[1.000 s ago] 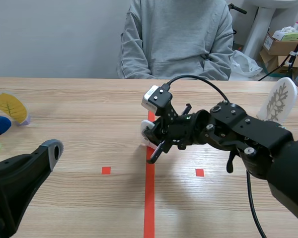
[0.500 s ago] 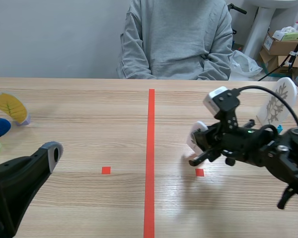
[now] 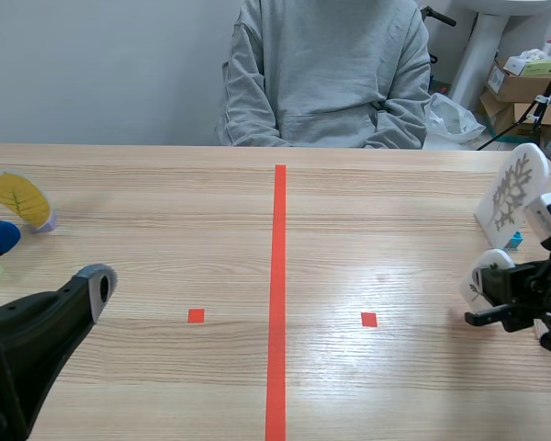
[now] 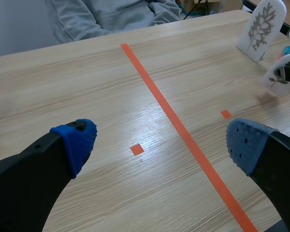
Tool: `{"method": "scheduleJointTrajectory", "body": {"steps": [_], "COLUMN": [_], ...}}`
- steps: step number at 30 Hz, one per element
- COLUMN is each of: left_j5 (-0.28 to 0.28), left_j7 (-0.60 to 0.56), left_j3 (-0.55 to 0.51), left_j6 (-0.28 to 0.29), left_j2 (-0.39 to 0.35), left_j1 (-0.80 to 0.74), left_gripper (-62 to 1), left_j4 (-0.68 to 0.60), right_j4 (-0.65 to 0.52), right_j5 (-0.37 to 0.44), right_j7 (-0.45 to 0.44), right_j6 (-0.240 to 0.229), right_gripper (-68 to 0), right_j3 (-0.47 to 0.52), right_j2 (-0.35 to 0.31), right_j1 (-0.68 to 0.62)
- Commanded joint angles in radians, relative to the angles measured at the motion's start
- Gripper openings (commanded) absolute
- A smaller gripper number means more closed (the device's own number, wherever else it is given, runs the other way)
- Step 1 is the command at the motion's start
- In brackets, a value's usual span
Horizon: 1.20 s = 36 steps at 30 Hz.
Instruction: Do the leaf sorting experiment
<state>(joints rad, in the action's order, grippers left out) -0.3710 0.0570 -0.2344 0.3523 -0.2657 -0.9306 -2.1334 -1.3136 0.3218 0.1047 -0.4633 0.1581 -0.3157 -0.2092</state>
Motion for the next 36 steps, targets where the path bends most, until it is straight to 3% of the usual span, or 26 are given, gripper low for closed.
{"method": "scheduleJointTrajectory", "body": {"steps": [1,9,17,30,36], "left_j5": [-0.008,-0.008,-0.008,-0.008,-0.008], "left_j7": [-0.011,-0.011,-0.011,-0.010,-0.009], "left_j3": [-0.003,-0.003,-0.003,-0.003,-0.003], "left_j6": [0.002,0.002,0.002,0.002,0.002], "left_j2": [0.005,0.005,0.004,0.004,0.004], "left_j1": [0.003,0.003,0.003,0.003,0.003], "left_gripper": [-3.7,-3.7,-3.7,-3.7,-3.7], "left_j4": [-0.003,-0.003,-0.003,-0.003,-0.003], "right_j4": [-0.001,0.034,0.150,0.155,0.155], "right_j5": [0.013,0.008,-0.050,-0.060,-0.060], "right_j7": [-0.023,-0.031,-0.116,-0.138,-0.139], "right_j6": [0.005,0.056,0.083,0.081,0.078], "right_gripper": [-65.8,-65.8,-65.8,-65.0,-52.4], "right_j3": [0.019,0.075,0.093,0.189,0.189], "right_j2": [-0.011,-0.011,-0.012,-0.026,-0.028], "right_j1": [0.003,-0.015,-0.015,-0.015,-0.015]}}
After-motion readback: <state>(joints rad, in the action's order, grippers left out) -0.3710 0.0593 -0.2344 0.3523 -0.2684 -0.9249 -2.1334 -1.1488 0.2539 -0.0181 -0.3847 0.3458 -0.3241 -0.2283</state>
